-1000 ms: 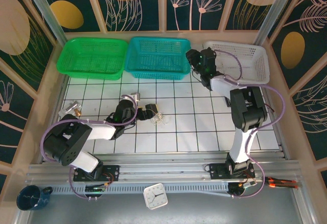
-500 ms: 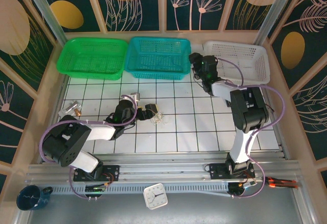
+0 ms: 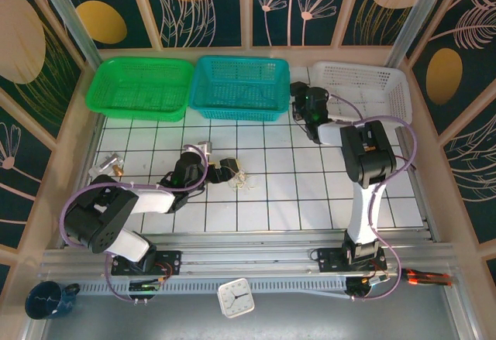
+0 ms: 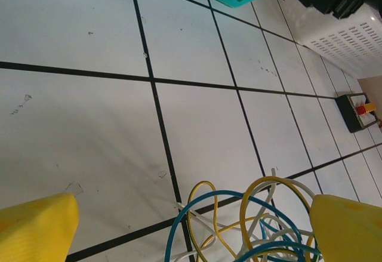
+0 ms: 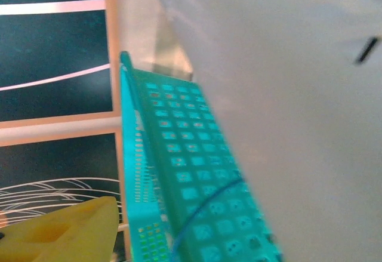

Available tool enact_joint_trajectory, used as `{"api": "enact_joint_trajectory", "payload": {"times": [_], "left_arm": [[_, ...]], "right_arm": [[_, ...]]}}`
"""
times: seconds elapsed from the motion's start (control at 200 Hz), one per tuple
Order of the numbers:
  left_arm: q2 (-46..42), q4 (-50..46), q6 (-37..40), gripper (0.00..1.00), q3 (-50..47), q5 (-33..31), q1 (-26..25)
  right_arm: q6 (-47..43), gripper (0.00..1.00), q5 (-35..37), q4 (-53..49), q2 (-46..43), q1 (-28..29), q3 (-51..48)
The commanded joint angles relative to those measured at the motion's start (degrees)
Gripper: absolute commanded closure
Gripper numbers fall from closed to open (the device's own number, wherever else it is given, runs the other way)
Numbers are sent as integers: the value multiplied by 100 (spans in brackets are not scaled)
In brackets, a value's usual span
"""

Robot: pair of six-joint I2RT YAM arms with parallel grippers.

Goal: Untangle the cables

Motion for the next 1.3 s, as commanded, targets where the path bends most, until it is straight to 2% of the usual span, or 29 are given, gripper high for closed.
{"api": "enact_joint_trajectory", "payload": {"times": [0.0,0.1,0.19,0.35,0.425,0.691,0.991,1.111,1.216,1.236,1.296], "left_arm": [[-102,181,-8,1,-89,69,12],[-101,190,-14,1,-90,84,15],[-111,190,-27,1,-90,94,19],[-143,198,-48,1,-121,89,13],[-168,205,-69,1,-142,90,20],[-232,207,-70,1,-186,61,13],[-307,207,-78,1,-231,26,14],[-343,216,-84,1,-264,8,14],[-364,225,-80,1,-281,-1,16],[-367,225,-76,1,-290,-2,20],[-395,231,-80,1,-301,4,17]], "right_arm": [[204,31,20,411,213,-62,246],[288,35,26,518,372,-85,358],[319,45,70,634,480,-111,409],[158,87,86,853,525,-136,474],[26,100,60,932,483,-143,499],[-579,100,-188,988,131,-37,641],[-1237,100,-723,505,28,367,1189],[-1706,100,-934,-30,103,635,1587],[-2335,100,-1176,-945,279,838,2176],[-2450,93,-1246,-1163,319,873,2322],[-2845,61,-1374,-1881,434,948,2734]]}}
